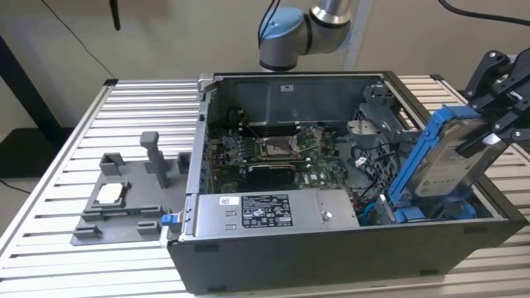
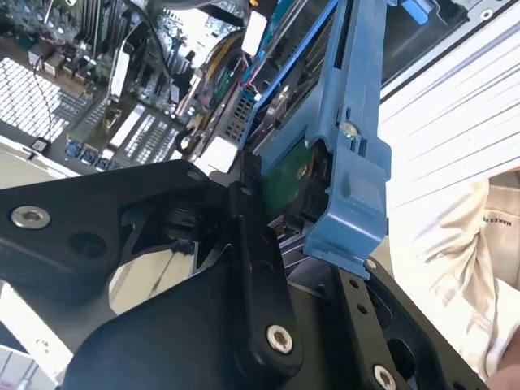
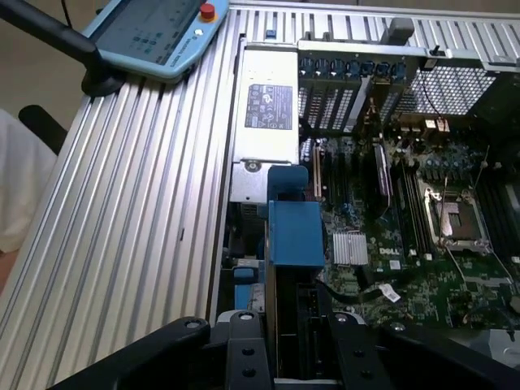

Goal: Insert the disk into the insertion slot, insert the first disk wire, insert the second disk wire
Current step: 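Insert the disk into the insertion slot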

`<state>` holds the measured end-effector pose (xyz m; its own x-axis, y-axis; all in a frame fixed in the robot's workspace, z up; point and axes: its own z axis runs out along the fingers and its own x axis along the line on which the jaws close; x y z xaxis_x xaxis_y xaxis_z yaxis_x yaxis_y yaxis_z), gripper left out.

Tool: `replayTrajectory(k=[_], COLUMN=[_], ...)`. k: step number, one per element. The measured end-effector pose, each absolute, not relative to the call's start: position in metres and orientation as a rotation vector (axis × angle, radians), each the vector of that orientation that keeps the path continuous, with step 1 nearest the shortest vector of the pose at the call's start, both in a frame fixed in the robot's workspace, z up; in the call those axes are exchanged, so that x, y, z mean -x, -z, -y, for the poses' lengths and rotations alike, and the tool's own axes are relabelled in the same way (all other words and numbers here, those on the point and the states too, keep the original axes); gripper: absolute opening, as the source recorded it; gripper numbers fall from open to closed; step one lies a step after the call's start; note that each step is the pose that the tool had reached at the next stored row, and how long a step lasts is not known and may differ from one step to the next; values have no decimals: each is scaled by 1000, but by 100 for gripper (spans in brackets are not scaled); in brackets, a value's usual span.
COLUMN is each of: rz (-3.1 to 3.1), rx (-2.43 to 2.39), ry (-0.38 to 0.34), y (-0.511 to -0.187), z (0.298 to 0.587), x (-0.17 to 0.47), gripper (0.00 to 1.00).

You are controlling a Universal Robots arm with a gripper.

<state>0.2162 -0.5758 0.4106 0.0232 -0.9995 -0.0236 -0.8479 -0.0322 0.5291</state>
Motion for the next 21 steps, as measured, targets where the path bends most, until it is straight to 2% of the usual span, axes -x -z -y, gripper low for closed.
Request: replayTrajectory(k=[9,15,21], rz=[1879,1880,1879], rx=[-1931,-1954,-1954], ry=[585,623,626], y=[-401,-398,-398], z=[575,575,576], x=[-218,-222,-226], gripper=[31,31,31])
